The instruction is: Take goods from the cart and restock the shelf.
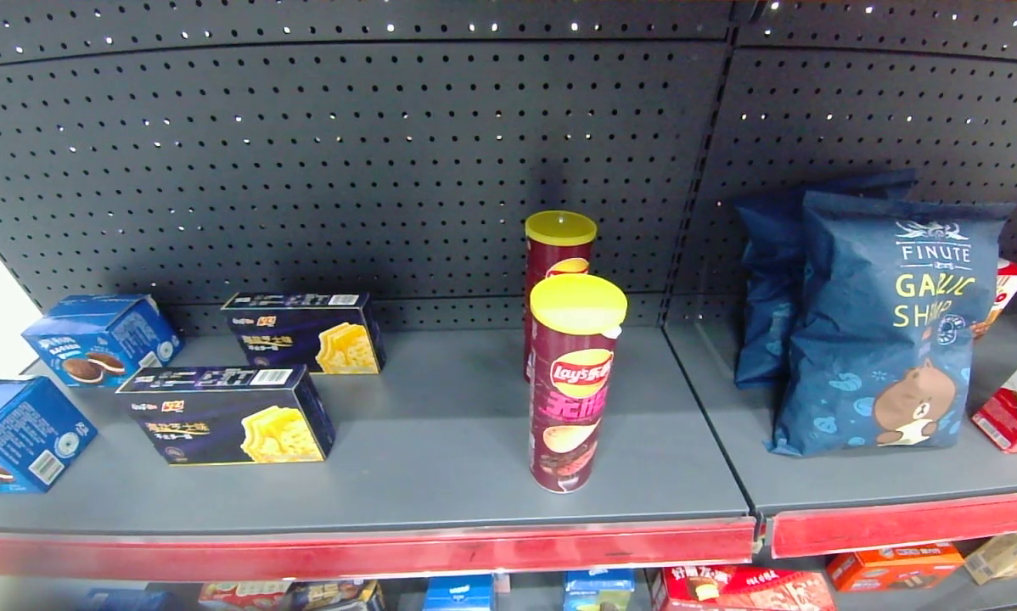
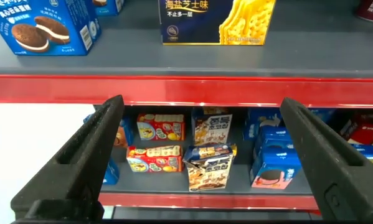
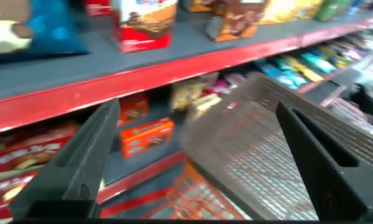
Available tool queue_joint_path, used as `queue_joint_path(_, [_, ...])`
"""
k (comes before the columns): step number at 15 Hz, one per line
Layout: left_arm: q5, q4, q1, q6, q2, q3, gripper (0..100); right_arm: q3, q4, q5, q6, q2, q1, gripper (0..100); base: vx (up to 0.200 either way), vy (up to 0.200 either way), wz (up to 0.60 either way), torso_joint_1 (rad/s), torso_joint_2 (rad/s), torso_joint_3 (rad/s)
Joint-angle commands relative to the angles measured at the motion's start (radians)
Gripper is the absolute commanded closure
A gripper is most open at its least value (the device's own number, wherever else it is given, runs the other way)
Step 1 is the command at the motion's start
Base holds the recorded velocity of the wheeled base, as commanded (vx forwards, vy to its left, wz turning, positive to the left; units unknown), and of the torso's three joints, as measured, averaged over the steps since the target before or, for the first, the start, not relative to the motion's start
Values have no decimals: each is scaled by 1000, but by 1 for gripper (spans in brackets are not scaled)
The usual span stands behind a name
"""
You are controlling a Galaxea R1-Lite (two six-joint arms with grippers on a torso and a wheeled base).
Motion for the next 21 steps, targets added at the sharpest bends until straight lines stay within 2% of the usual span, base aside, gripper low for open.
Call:
queue_joint_path(1, [0,0,0,0,-4,0,0,78,-43,36,1,-4,9,0,0,0,0,0,0,0])
queue_joint_path(3, [0,0,0,0,-4,0,0,261,-252,143,0,-21,33,0,0,0,0,0,0,0])
queue_joint_path(7, [0,0,0,0,-4,0,0,268,-249,367,9,-94,73,0,0,0,0,0,0,0])
queue_joint_path(9, [0,0,0,0,-4,2,0,268,-246,379,50,-94,73,0,0,0,0,0,0,0])
queue_joint_path(10, [0,0,0,0,-4,0,0,268,-238,410,187,-94,73,0,0,0,0,0,0,0])
queue_joint_path(11, [0,0,0,0,-4,0,0,268,-226,436,239,-94,72,0,0,0,0,0,0,0])
queue_joint_path(14, [0,0,0,0,-4,2,0,268,-212,447,216,-94,73,0,0,0,0,0,0,0])
queue_joint_path(15, [0,0,-1,0,-4,0,0,268,-177,481,139,-94,73,0,0,0,0,0,0,0])
queue_joint_path(16, [0,0,0,0,-4,0,0,268,-180,504,129,-94,73,0,0,0,0,0,0,0])
queue_joint_path(21, [0,0,0,0,-4,0,0,268,-175,507,139,-94,72,0,0,0,0,0,0,0])
